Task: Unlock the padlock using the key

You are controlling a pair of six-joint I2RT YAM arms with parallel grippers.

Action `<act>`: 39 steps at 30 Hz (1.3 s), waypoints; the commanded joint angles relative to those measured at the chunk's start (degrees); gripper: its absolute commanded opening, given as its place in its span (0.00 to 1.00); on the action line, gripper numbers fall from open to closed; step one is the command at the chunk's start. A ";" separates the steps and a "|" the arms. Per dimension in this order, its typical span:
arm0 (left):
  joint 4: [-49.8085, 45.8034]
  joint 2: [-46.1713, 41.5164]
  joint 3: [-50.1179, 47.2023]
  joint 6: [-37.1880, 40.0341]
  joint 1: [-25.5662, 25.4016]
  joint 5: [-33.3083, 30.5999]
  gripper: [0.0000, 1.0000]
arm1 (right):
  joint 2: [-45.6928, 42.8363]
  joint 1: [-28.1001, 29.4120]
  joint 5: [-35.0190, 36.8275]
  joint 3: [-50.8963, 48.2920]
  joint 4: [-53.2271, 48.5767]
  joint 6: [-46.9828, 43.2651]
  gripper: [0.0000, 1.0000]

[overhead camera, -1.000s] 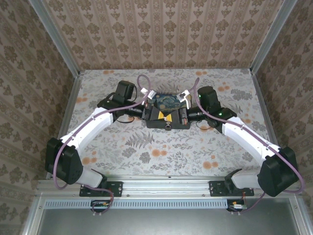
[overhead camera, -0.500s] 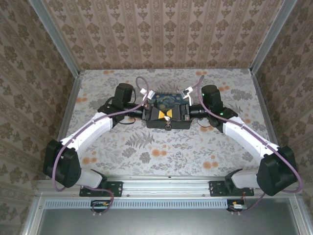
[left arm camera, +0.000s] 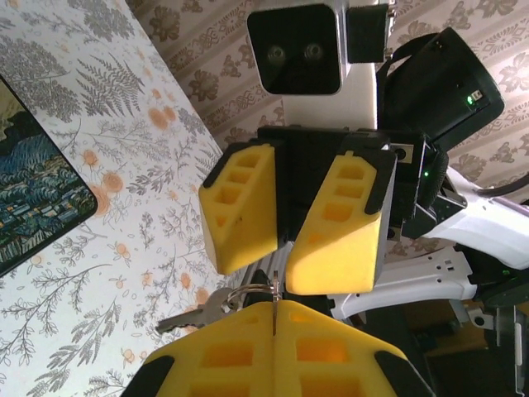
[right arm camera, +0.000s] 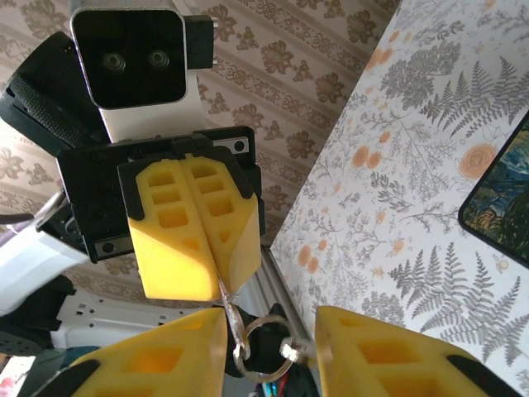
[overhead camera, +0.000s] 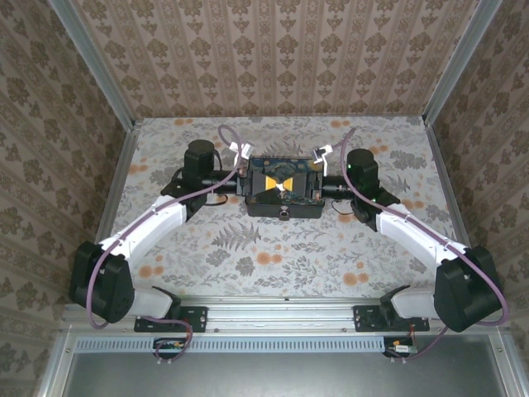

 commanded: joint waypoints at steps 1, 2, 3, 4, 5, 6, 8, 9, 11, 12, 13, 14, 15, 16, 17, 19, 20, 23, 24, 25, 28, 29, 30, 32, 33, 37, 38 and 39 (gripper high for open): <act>4.05 -1.44 -0.72 -2.02 0.42 1.01 0.00 | -1.48 0.53 0.00 -0.64 5.22 1.85 0.31; 4.38 -1.42 -0.77 -2.25 0.45 0.97 0.00 | -1.43 0.61 -0.08 -0.64 5.59 1.97 0.31; 5.10 -1.42 -0.95 -2.67 0.56 0.99 0.00 | -1.27 0.55 -0.09 -0.64 6.23 2.31 0.32; 5.78 -1.42 -1.10 -3.05 0.60 1.12 0.00 | -1.03 0.59 -0.10 -0.56 6.33 2.37 0.32; 6.02 -1.42 -1.08 -3.25 0.67 1.11 0.00 | -0.92 0.62 -0.09 -0.46 6.75 2.57 0.32; 6.12 -1.42 -1.03 -3.35 0.69 1.02 0.00 | -0.74 0.67 -0.14 -0.50 7.35 2.95 0.32; 6.20 -1.42 -1.03 -3.45 0.77 0.88 0.00 | -0.42 0.79 -0.29 -0.39 8.55 3.62 0.30; 6.26 -1.51 -1.17 -3.54 0.84 0.87 0.00 | -0.20 0.97 -0.47 -0.33 8.81 3.82 0.29; 6.23 -1.85 -1.43 -3.52 1.11 0.71 0.00 | -0.01 1.25 -0.61 -0.11 8.84 3.83 0.26; 6.21 -2.10 -1.63 -3.54 1.32 0.65 0.00 | -0.01 1.41 -0.57 -0.24 8.99 3.89 0.26; 6.28 -2.28 -1.72 -3.55 1.54 0.59 0.00 | -0.03 1.51 -0.53 -0.43 9.17 3.95 0.26; 6.21 -2.45 -1.75 -3.75 1.76 0.57 0.00 | 0.05 1.61 -0.39 -0.42 9.18 4.00 0.26; 6.30 -2.64 -1.80 -3.80 1.91 0.44 0.00 | 0.15 1.73 -0.28 -0.37 9.10 4.09 0.26; 6.38 -2.86 -1.77 -3.80 1.94 0.49 0.00 | 0.27 1.83 -0.26 -0.37 9.31 4.34 0.26; 6.38 -2.91 -1.76 -3.80 2.05 0.44 0.00 | 0.47 1.88 -0.18 -0.45 9.72 4.58 0.26; 6.53 -3.00 -1.81 -3.97 2.01 0.44 0.00 | 0.85 2.22 0.04 -0.47 10.95 5.26 0.26; 6.88 -2.98 -1.80 -4.21 2.02 0.45 0.00 | 1.08 2.34 0.04 -0.39 11.11 5.46 0.26; 8.55 -2.92 -2.20 -5.19 2.01 0.62 0.00 | 1.74 2.91 0.21 -0.23 11.59 5.68 0.26; 8.67 -2.88 -2.25 -5.42 2.07 0.63 0.00 | 1.88 3.00 0.26 -0.20 11.79 5.82 0.26; 8.97 -2.83 -2.32 -5.55 2.08 0.71 0.00 | 1.98 3.01 0.27 -0.22 11.99 5.93 0.26; 9.26 -2.96 -2.41 -5.73 1.95 0.96 0.00 | 2.18 3.09 0.85 -0.11 12.17 6.02 0.26; 9.23 -2.92 -2.36 -5.65 2.01 1.09 0.00 | 2.27 3.02 1.01 -0.15 12.24 6.04 0.26; 9.28 -2.92 -2.44 -5.65 1.95 1.06 0.00 | 2.21 3.01 1.33 -0.11 12.26 6.07 0.26; 9.31 -2.96 -2.36 -5.65 2.01 1.23 0.00 | 2.00 3.01 2.07 -0.25 12.27 5.85 0.26; 9.34 -3.07 -2.40 -5.65 2.01 1.32 0.00 | 1.92 3.01 2.42 -0.28 12.01 5.68 0.27; 8.22 -3.61 -2.18 -4.80 2.03 1.40 0.00 | 1.61 2.49 3.52 -0.02 10.16 5.36 0.29; 8.13 -3.66 -2.17 -4.69 2.00 1.56 0.00 | 1.70 2.39 3.60 0.06 9.95 5.49 0.29; 8.17 -3.71 -2.15 -4.82 2.01 1.67 0.00 | 1.75 2.39 3.60 0.15 9.88 5.47 0.29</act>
